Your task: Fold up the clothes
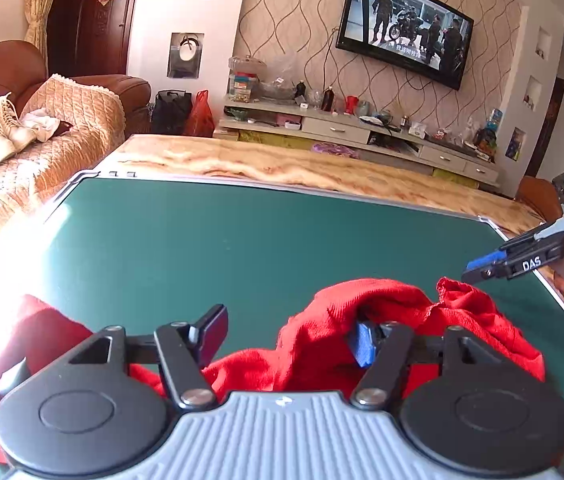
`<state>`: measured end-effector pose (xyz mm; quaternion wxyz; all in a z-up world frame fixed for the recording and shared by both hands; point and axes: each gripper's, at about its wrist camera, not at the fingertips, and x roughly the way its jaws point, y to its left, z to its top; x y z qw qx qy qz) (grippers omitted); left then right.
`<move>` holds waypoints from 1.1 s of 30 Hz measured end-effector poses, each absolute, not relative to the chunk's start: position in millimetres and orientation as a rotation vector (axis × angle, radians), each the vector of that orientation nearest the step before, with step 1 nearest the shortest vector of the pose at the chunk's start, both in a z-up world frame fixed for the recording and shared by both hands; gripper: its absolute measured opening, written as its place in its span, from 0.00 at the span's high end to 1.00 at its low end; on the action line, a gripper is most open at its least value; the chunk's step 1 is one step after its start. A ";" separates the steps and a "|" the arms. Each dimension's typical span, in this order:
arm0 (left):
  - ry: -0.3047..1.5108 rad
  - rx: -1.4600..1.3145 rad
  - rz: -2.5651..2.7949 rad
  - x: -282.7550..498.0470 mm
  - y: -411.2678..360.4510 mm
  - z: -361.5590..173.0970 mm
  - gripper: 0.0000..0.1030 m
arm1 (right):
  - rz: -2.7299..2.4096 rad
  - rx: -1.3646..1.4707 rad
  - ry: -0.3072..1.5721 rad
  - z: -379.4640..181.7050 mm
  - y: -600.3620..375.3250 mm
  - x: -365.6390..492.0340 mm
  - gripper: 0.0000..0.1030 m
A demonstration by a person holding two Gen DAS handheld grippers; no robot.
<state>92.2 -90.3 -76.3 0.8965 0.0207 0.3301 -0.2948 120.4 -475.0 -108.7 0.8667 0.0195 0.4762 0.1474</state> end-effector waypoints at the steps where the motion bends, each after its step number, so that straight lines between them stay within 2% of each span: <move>1: 0.674 0.056 -0.619 93.5 -91.6 -76.4 0.33 | 0.330 0.038 1.004 -110.1 -472.1 118.6 0.53; 5: 0.616 0.012 -0.716 93.4 -88.3 -69.4 0.32 | 0.375 0.003 1.035 -118.3 -460.7 115.4 0.53; 7: 0.576 0.014 -0.743 90.3 -87.3 -63.7 0.26 | 0.389 -0.013 1.050 -123.3 -456.7 114.1 0.53; 10: 0.570 0.082 -0.743 90.5 -94.9 -65.2 0.27 | 0.395 -0.027 1.052 -129.1 -453.2 111.8 0.54; 13: 0.590 0.102 -0.765 92.1 -100.5 -69.4 0.40 | 0.394 -0.035 1.045 -128.5 -449.7 107.9 0.54; 15: 0.596 0.101 -0.790 91.3 -102.8 -71.8 0.52 | 0.409 -0.032 1.050 -127.8 -449.0 104.5 0.59; 16: 0.594 0.103 -0.797 89.9 -103.3 -72.5 0.58 | 0.415 -0.031 1.053 -127.5 -448.9 102.9 0.70; 17: 0.592 0.104 -0.803 88.4 -103.6 -73.1 0.69 | 0.412 -0.044 1.056 -126.9 -447.8 101.0 0.84; 19: 0.587 0.107 -0.815 85.4 -104.3 -74.3 0.80 | 0.396 -0.082 1.047 -124.0 -444.4 95.4 0.88; 22: 0.574 0.111 -0.822 79.9 -101.7 -73.1 0.85 | 0.332 -0.111 0.964 -110.2 -440.6 78.6 0.89; 28: 0.591 0.084 -0.856 65.3 -83.5 -63.7 0.88 | 0.265 -0.003 0.722 -43.4 -442.6 10.1 0.89; 33: 0.611 0.079 -0.859 48.2 -57.2 -59.1 0.88 | 0.385 -0.027 0.736 -14.6 -418.4 -62.8 0.89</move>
